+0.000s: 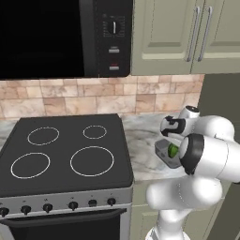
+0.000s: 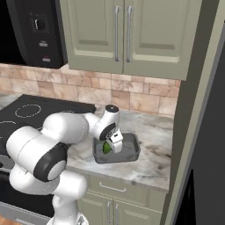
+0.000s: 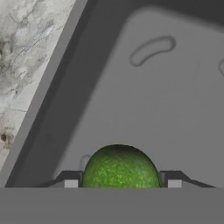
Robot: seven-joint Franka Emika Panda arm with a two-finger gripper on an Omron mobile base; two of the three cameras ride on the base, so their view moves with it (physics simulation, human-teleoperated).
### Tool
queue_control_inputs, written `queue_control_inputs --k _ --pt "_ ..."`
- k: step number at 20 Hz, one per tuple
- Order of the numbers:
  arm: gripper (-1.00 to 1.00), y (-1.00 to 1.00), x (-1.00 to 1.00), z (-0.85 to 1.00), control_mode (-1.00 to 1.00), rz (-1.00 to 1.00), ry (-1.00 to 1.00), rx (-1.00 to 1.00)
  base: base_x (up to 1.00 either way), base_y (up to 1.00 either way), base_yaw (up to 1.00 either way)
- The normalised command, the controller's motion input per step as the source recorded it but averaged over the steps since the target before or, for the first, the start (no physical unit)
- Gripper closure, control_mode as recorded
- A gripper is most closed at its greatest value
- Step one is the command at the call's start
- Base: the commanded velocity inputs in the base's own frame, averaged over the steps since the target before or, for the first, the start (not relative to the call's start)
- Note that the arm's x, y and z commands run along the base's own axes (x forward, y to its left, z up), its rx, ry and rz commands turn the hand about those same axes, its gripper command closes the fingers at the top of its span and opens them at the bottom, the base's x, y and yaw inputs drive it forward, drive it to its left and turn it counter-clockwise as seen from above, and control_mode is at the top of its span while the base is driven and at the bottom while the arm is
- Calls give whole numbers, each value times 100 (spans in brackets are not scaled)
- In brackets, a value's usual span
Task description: Take the avocado and lemon wedge out of the freezer and place them in the tupperware container on the counter. Then put the tupperware containing the vegetables back in the freezer.
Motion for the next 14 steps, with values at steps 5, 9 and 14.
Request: queue_control_inputs --k 5,9,14 --pt "-100 0 0 0 -100 -1 0 0 0 0 0" --pt "-100 0 0 0 -100 0 0 0 0 0 0" --pt "-100 0 0 3 -100 0 0 0 0 0 0"
